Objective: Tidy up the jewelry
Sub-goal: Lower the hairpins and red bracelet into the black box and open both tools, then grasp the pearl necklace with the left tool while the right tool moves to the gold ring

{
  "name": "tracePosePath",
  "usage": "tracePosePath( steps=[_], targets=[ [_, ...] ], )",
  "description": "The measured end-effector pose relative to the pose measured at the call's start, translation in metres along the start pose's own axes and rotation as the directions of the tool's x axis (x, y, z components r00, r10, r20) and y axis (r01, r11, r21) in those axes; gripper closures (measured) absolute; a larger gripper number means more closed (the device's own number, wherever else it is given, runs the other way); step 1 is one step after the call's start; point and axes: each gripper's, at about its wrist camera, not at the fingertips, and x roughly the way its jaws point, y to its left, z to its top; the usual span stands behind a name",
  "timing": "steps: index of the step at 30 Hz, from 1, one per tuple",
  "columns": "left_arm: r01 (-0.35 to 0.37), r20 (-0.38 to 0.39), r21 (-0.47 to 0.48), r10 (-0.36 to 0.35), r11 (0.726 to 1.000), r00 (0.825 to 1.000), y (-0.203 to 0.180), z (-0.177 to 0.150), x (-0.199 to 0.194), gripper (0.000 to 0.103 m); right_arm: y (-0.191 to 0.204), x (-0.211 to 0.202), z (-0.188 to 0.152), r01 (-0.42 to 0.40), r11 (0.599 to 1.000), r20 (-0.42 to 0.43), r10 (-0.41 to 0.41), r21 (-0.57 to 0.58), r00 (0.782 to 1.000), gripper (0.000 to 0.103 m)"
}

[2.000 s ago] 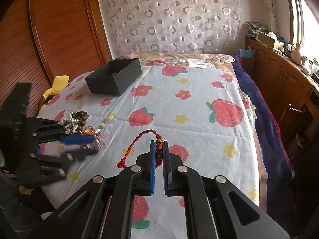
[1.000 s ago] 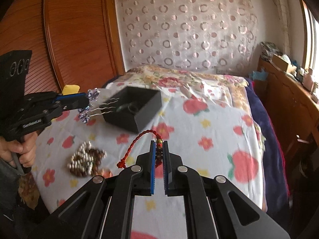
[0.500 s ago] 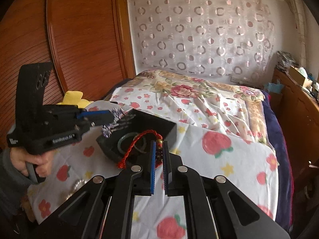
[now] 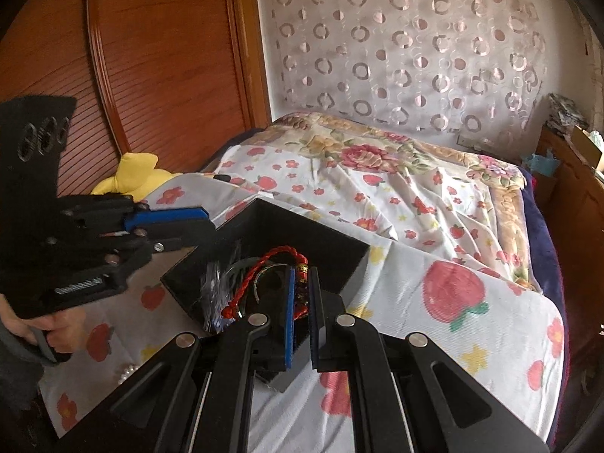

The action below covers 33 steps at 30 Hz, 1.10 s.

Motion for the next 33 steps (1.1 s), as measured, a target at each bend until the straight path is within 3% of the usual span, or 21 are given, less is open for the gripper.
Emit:
tracePosePath(
  steps=[5, 9, 13, 15, 20, 23, 26, 31, 33],
  targets=[
    [-0.025, 0.014, -0.004, 0.025, 1.0, 1.0, 0.006, -0.002, -0.012, 0.078, 0.004, 0.005, 0.003, 0.003, 1.0, -0.005, -0.003, -0.005, 1.0, 0.095],
    [-0.048, 0.024, -0.009, 0.048, 0.999, 0.999, 0.011, -0.006, -0.02, 0.064, 0.003, 0.013, 0.008, 0.013, 1.0, -0.005, -0.013, -0.009, 1.0, 0.095],
    [-0.061, 0.023, -0.021, 0.062, 0.998, 0.998, 0.013, -0.011, -0.027, 0.06, 0.001, 0.021, 0.015, 0.028, 1.0, -0.01, -0.028, -0.011, 1.0, 0.095],
    [-0.073, 0.02, -0.025, 0.074, 0.997, 0.997, 0.014, -0.015, -0.031, 0.05, 0.0, 0.024, 0.017, 0.032, 0.999, -0.014, -0.033, -0.014, 0.999, 0.095],
    [-0.088, 0.011, -0.037, 0.088, 0.995, 0.996, 0.018, -0.023, -0.036, 0.049, -0.001, 0.024, 0.017, 0.043, 0.999, -0.011, -0.043, -0.01, 0.999, 0.094],
    [-0.096, 0.014, -0.045, 0.097, 0.994, 0.995, 0.019, -0.03, -0.042, 0.036, 0.0, 0.018, 0.015, 0.054, 0.999, -0.008, -0.054, -0.003, 0.998, 0.087],
    [-0.097, 0.013, -0.055, 0.098, 0.994, 0.995, 0.016, -0.035, -0.048, 0.036, 0.002, 0.007, 0.01, 0.058, 0.998, 0.006, -0.058, 0.002, 0.998, 0.073],
    [-0.105, 0.012, -0.066, 0.106, 0.992, 0.994, 0.012, -0.052, -0.065, 0.032, 0.005, -0.021, -0.008, 0.058, 0.998, 0.021, -0.058, 0.02, 0.998, 0.072],
    [-0.11, 0.016, -0.071, 0.112, 0.991, 0.994, 0.009, -0.061, -0.075, 0.022, 0.009, -0.034, -0.023, 0.058, 0.998, 0.016, -0.059, 0.022, 0.998, 0.073]
  ],
)
